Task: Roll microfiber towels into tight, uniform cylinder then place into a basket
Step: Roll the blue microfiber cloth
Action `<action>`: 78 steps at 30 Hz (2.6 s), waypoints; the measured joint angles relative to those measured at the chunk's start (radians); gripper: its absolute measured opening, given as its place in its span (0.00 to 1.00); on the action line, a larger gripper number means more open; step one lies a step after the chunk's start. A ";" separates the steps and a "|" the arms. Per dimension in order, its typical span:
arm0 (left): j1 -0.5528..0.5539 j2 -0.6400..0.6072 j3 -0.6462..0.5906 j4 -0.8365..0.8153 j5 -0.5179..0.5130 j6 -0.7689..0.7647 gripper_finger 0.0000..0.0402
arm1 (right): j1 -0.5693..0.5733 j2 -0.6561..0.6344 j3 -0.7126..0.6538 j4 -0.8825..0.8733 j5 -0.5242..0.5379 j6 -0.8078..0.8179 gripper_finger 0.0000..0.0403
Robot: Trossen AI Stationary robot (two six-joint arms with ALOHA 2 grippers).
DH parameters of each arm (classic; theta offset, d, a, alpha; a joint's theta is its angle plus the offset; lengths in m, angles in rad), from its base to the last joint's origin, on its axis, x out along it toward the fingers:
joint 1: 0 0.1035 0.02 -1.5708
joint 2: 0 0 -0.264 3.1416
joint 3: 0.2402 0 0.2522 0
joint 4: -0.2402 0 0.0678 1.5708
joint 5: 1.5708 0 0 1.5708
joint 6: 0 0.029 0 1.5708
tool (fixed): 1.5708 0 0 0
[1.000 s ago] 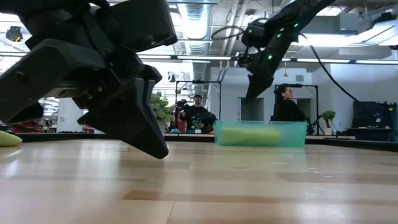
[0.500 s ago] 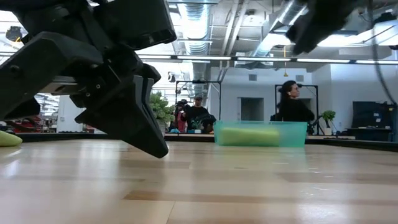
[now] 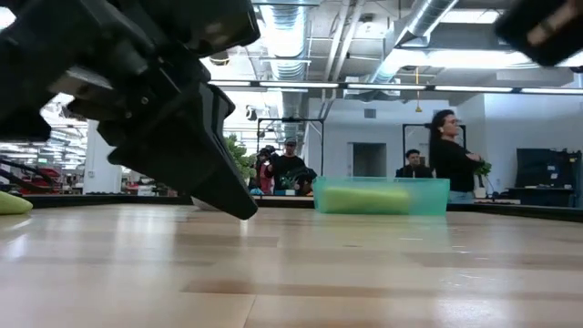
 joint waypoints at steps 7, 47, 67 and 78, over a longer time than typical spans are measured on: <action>-0.022 0.000 0.000 0.026 -0.009 -0.002 0.00 | 0.040 0.251 0.169 -0.219 -0.126 0.045 0.52; -0.307 -0.081 0.135 -0.402 -0.776 -0.220 0.00 | 0.071 0.073 0.179 -0.255 0.955 -0.215 0.04; -0.153 -0.040 0.132 -0.310 -0.400 -0.136 0.00 | 0.097 0.125 -0.002 -0.246 0.497 0.020 0.42; -0.045 0.109 0.131 0.061 -0.291 0.321 0.09 | 0.136 0.138 -0.002 -0.273 0.411 0.003 0.44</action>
